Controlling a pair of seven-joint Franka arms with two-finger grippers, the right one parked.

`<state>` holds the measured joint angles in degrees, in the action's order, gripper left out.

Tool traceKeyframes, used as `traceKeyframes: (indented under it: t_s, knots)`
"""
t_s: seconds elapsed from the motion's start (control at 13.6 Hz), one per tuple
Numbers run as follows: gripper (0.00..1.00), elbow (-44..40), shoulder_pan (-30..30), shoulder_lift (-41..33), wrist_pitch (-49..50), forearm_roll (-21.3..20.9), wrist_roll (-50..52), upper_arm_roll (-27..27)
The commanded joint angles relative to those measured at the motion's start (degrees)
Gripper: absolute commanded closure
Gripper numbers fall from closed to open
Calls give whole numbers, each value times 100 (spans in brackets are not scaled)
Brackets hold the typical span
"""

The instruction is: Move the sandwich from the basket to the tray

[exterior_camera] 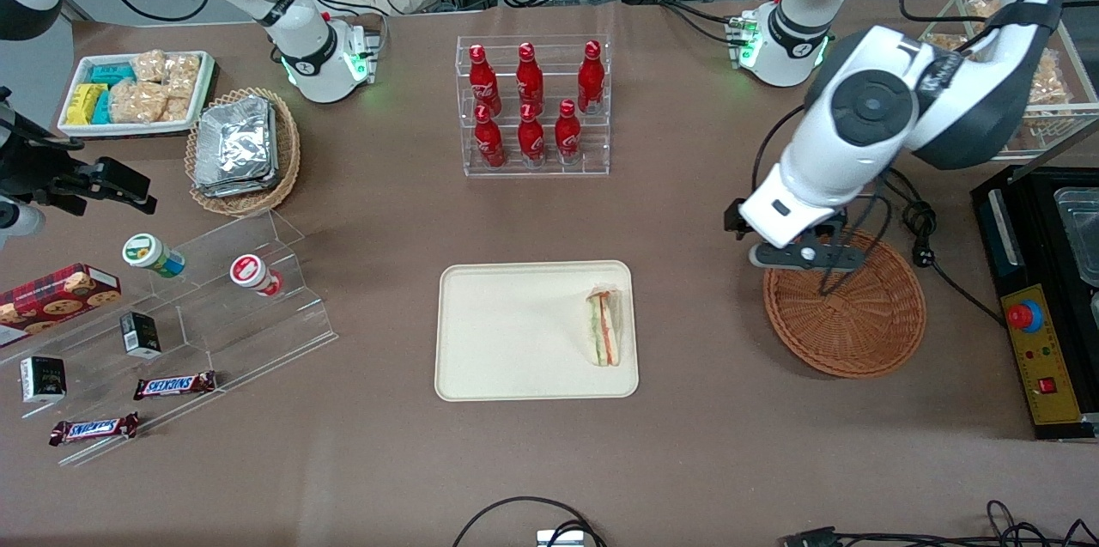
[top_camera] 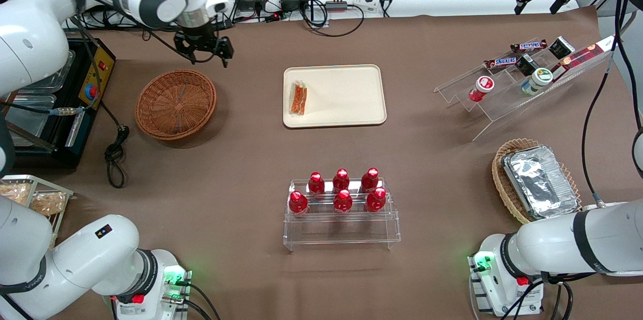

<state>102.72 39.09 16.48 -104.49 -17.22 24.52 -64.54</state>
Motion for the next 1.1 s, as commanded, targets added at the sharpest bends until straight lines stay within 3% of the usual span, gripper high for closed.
traceKeyframes:
  t_s: [0.0, 0.29, 0.44, 0.59, 0.73, 1.03]
  knots:
    - [0, -85, -435, -819, 131, 919, -1488, 1412]
    - [0, -103, -2024, -1235, 158, 1036, -2634, 4022]
    - [1, -164, -2553, -1235, 166, 1036, -2786, 4825]
    - [1, -356, -2538, -1165, 183, 1062, -2759, 4916]
    - [0, -935, -2546, -885, 594, 1361, -2786, 4916]
    - [0, -1597, -2608, -488, 1098, 1370, -2751, 4881]
